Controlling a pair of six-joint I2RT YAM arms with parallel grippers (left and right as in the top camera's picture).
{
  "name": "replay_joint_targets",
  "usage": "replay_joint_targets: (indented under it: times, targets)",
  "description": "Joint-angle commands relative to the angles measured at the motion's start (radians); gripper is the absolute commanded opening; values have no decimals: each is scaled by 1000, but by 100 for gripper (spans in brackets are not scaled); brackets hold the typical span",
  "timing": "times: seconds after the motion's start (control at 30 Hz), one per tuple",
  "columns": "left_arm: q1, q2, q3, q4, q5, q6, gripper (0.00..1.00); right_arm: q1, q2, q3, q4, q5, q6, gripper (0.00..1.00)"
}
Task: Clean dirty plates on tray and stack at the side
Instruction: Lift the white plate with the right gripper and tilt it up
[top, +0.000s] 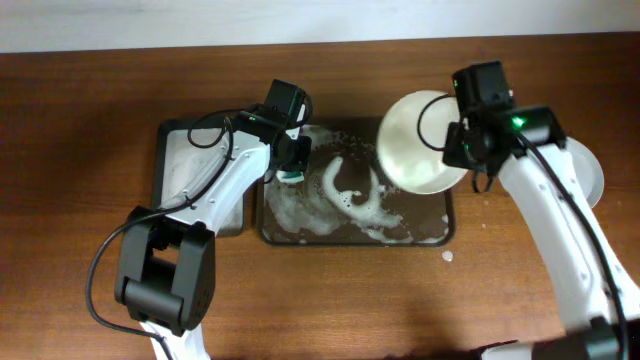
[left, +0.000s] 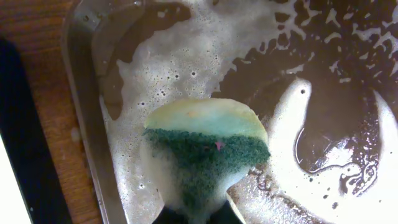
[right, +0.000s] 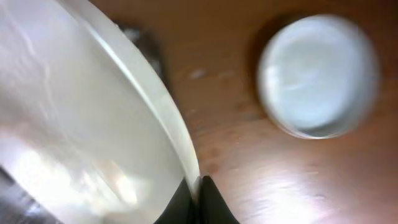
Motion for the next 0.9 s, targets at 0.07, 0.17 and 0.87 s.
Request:
replay_joint_targets:
  times: [0.07,0.17,0.87]
  targets:
    - [6,-15,11,6,13,-10,0,216,-47,2,-34,541,185,4]
    - [6,-8,11,5,14,-10,1,325,-38,-43,-25,698,260,4]
    - [6,-3,10,6,14,-10,1,422,47,-253,56,785,290,4]
